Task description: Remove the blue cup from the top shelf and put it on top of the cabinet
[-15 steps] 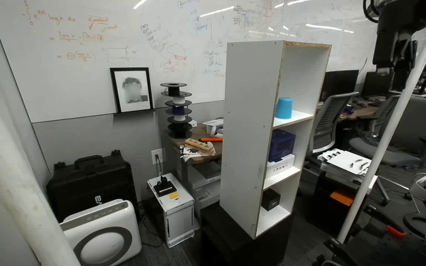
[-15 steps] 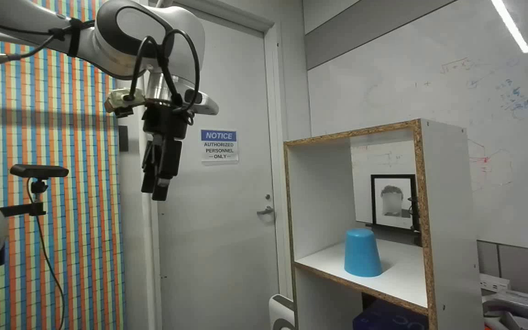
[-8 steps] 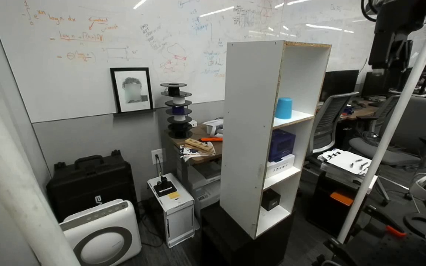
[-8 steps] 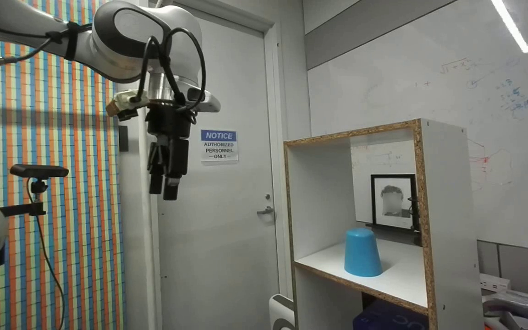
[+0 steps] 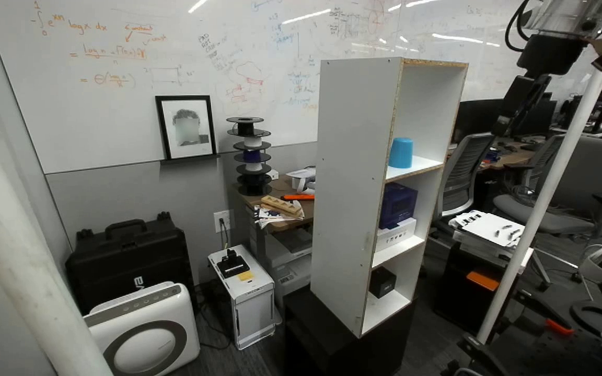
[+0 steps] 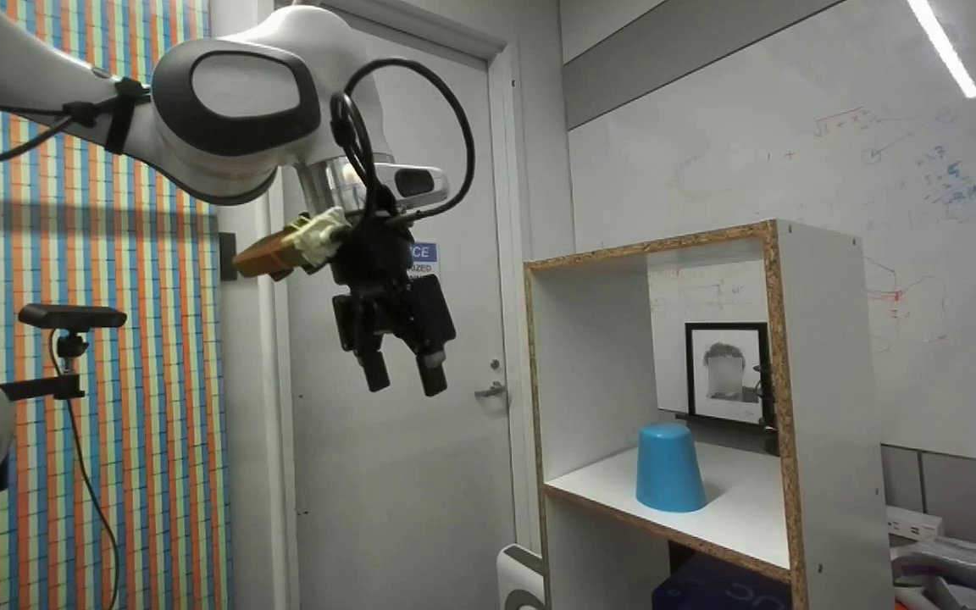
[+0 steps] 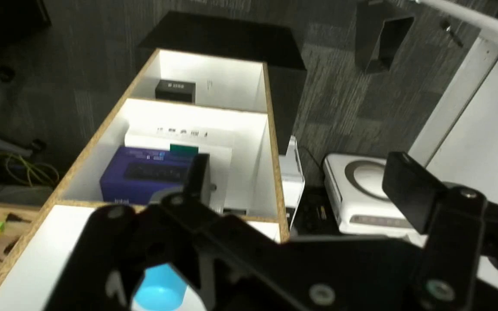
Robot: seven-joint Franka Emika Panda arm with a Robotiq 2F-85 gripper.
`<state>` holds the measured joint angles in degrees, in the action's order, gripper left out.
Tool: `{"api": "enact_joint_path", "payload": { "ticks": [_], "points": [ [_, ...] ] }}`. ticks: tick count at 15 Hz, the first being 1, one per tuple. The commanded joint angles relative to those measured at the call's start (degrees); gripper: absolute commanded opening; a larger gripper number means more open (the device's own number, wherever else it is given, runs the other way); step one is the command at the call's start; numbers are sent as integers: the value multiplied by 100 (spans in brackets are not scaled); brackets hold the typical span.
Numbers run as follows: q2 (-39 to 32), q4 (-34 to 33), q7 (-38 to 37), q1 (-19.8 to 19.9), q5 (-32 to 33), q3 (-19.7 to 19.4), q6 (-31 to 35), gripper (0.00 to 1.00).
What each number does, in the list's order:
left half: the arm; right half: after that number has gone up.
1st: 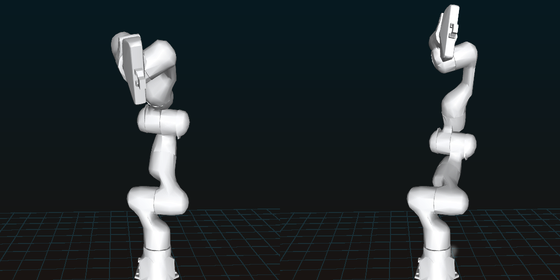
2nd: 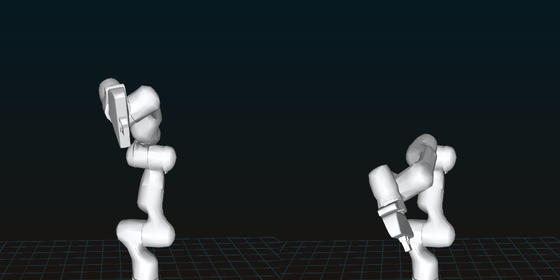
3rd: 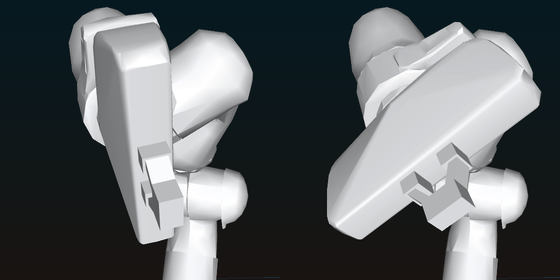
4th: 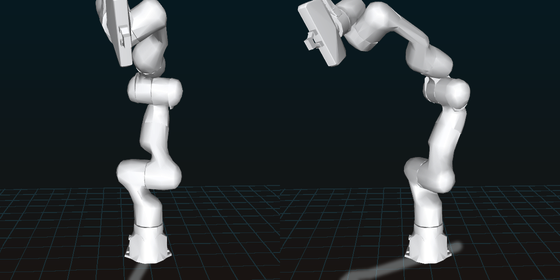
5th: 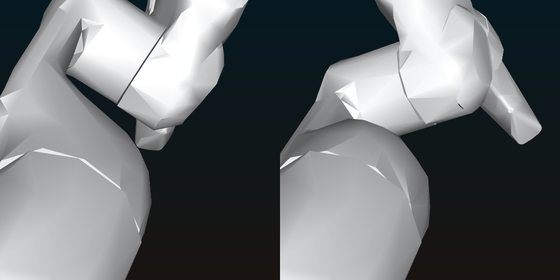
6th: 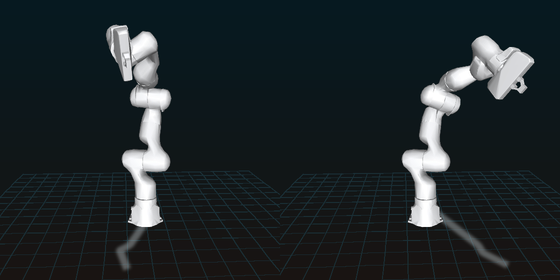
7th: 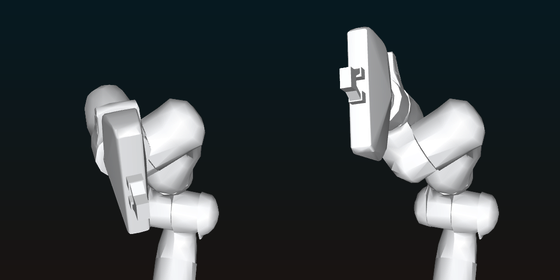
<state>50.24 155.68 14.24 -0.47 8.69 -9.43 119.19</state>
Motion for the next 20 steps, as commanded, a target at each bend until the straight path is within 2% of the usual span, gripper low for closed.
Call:
{"api": "enact_joint_path", "payload": {
  "ticks": [1, 4, 8, 11, 13, 14, 17, 20],
  "points": [
    [-283, 228, 341, 1, -183, -487, 1605, 100],
    [-1188, 26, 649, -292, -636, -1030, 2929, 100],
    [-2407, -474, 1191, -974, -1466, -1645, 3808, 100],
    [-3090, -954, 1564, -1515, -2276, -1972, 3934, 100],
    [-3591, -1361, 1746, -1668, -2820, -1995, 3940, 100],
    [-3772, -1533, 1701, -1897, -2866, -2195, 3998, 100],
    [-4295, -1940, 1821, -2037, -3206, -2302, 4029, 100],
    [-4582, -2036, 1869, -1967, -3155, -2341, 3756, 100]
  ]
}}
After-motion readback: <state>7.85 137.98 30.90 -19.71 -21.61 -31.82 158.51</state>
